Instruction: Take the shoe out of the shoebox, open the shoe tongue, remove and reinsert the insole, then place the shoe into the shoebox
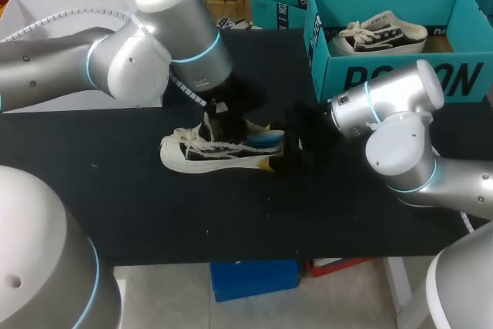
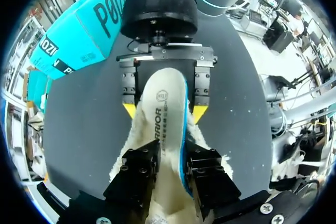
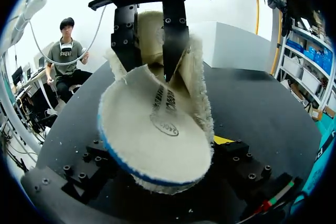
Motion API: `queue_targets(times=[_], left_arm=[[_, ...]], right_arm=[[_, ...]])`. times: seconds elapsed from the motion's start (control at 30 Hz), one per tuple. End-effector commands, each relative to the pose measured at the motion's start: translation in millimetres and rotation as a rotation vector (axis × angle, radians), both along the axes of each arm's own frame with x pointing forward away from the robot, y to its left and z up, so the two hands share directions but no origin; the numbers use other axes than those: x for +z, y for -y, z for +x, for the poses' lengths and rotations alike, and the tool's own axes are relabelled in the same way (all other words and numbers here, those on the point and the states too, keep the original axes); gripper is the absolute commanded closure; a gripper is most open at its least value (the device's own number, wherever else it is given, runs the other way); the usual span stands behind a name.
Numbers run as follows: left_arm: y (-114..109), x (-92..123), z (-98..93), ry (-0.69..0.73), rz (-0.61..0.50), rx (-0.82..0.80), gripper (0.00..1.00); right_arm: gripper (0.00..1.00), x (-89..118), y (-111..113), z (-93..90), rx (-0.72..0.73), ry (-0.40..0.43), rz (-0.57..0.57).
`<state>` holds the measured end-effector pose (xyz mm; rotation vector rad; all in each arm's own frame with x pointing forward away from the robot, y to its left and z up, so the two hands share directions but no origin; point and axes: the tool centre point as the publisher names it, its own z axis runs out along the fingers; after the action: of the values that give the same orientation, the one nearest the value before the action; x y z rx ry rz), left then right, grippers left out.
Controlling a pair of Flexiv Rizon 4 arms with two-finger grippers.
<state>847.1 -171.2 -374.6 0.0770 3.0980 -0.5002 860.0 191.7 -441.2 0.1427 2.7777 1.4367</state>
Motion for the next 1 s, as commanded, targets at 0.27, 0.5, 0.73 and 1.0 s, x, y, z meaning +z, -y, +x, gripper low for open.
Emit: queue_targets(times=[0.27,0.5,0.73,1.0], left_arm=[[33.1,-5.4,4.4,0.022,0.039,-0.035,0.82],[35.9,-3.9,6.5,0.035,0.034,-0.040,0.85],[32.6,-4.1,7.0,0.040,0.039,-0.035,1.00],[23.6,10.5,-4.2,-0.032,-0.007,-0.107,1.00]], right_arm=[[1.00,-1.2,-1.7,1.0,-0.002,0.000,0.000],[1.00,-1.2,-1.7,1.0,-0.002,0.000,0.000],[1.00,-1.2,-1.7,1.0,-0.002,0.000,0.000],[1.00,-1.2,-1.7,1.0,-0.002,0.000,0.000]])
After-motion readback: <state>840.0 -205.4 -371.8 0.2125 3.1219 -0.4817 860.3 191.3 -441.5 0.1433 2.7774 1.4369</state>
